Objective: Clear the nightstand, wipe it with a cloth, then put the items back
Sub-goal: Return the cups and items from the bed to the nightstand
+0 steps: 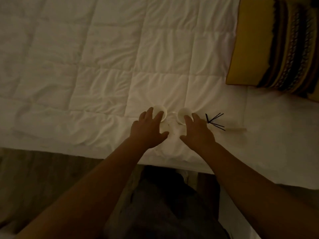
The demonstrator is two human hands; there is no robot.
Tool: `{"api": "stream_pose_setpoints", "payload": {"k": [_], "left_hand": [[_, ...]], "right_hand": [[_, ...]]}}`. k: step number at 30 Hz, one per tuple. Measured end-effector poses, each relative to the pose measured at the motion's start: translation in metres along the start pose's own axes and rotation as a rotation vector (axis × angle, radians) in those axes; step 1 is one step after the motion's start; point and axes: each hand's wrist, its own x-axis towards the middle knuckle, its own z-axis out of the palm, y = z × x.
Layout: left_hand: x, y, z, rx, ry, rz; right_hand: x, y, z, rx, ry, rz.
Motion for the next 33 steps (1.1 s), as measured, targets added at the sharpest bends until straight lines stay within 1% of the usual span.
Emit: {"api": "stream_pose_setpoints", "payload": {"k": [2, 5, 7, 10, 12, 15, 20, 22, 27, 33], "left_hand": [[0.03, 0.001, 0.017, 0.009, 0.009, 0.012], [0.073, -0.005, 0.043, 0.047, 0.022, 0.023], [0.097, -0.012, 0.059, 0.05, -0.006, 0.02], [0.12, -0.021, 0.078, -0.001, -0.079, 0.036], [0.129, -0.027, 0.087, -0.008, -0.076, 0.059], [0.137, -0.036, 0.095, -0.029, -0.082, 0.07], [0.139, -0.045, 0.092, -0.134, -0.171, 0.068], [0.136, -0.044, 0.09, -0.132, -0.147, 0.092], [0.126, -0.031, 0.085, -0.063, -0.036, 0.156], [0.108, -0.005, 0.08, -0.001, -0.006, 0.277]], "right_hand": [[0.022, 0.0, 0.019, -0.072, 0.006, -0.003], [0.06, 0.001, 0.044, -0.165, 0.058, 0.009], [0.087, 0.004, 0.056, -0.153, 0.052, 0.053], [0.119, 0.014, 0.068, -0.074, -0.044, 0.138], [0.129, 0.021, 0.076, -0.072, -0.027, 0.118], [0.131, 0.03, 0.087, -0.081, 0.066, 0.071], [0.13, 0.029, 0.095, -0.014, 0.083, 0.054], [0.127, 0.026, 0.098, -0.024, 0.101, 0.056], [0.107, 0.016, 0.092, -0.001, 0.18, 0.138], [0.055, 0.013, 0.095, 0.122, 0.26, 0.24]]}}
